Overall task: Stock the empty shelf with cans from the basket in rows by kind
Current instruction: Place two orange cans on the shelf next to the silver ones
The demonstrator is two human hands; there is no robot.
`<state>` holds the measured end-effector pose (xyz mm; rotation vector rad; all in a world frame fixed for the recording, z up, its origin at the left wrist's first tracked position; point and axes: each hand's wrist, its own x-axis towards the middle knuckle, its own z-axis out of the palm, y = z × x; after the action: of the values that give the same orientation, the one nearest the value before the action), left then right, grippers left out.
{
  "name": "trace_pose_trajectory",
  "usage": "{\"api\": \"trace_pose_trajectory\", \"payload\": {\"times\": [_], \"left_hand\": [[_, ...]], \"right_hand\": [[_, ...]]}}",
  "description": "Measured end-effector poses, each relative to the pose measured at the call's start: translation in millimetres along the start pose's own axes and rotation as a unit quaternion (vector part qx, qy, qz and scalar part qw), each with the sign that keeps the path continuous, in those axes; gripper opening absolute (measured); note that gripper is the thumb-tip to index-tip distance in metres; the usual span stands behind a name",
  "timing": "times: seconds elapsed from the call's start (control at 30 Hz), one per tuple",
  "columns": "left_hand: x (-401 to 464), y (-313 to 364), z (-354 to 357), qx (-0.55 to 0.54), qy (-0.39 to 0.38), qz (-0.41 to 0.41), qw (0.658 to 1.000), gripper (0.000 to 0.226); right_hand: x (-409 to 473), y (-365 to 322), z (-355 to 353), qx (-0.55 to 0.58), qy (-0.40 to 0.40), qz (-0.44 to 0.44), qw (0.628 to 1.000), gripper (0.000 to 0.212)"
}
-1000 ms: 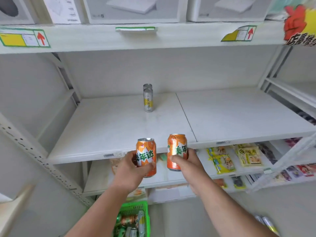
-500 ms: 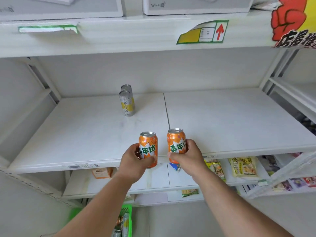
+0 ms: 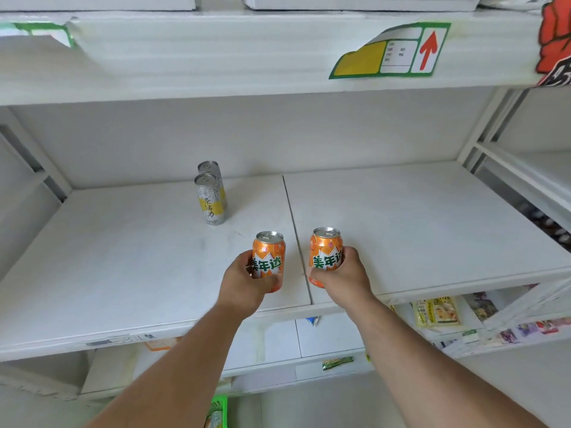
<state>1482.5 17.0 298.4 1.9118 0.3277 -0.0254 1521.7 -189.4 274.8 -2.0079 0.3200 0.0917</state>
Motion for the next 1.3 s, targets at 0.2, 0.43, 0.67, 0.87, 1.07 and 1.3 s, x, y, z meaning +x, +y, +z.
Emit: {"api": "trace_pose_trajectory", "payload": {"times": [0.2,0.43,0.67,0.87,1.07,1.3], "left_hand": [[30.6,-3.8,18.1,0.009,-0.002,0.010,1.000,0.045],[59.2,-7.1,39.9,0.007,0.018,-0.003,1.000,0.052],[91.4,-9.1,52.7,-0.007,0.044,-0.020,0.999,0.064],[95.7,-13.0,56.1,0.015,0.031,-0.020,0.999,0.066],[81.8,-23.8,49.1,0.003,0.008,-0.026,1.000,0.071],[48.3,-24.1,34.2,0.014,0.016,-0.024,0.999,0.053]], "right_hand": [[37.7,7.7,1.2,-0.028,0.021,-0.010,0.999,0.063],[82.8,20.6,1.4,-0.005,0.030,-0.022,0.999,0.069],[104.4,20.0,8.3,-0.006,0.058,-0.046,0.997,0.071],[102.7,21.9,11.4,-0.006,0.039,-0.043,0.998,0.079],[40.4,31.9,15.5,0.018,0.148,-0.094,0.984,0.053],[8.8,3.8,43.4,0.034,-0.071,-0.050,0.996,0.038]]}}
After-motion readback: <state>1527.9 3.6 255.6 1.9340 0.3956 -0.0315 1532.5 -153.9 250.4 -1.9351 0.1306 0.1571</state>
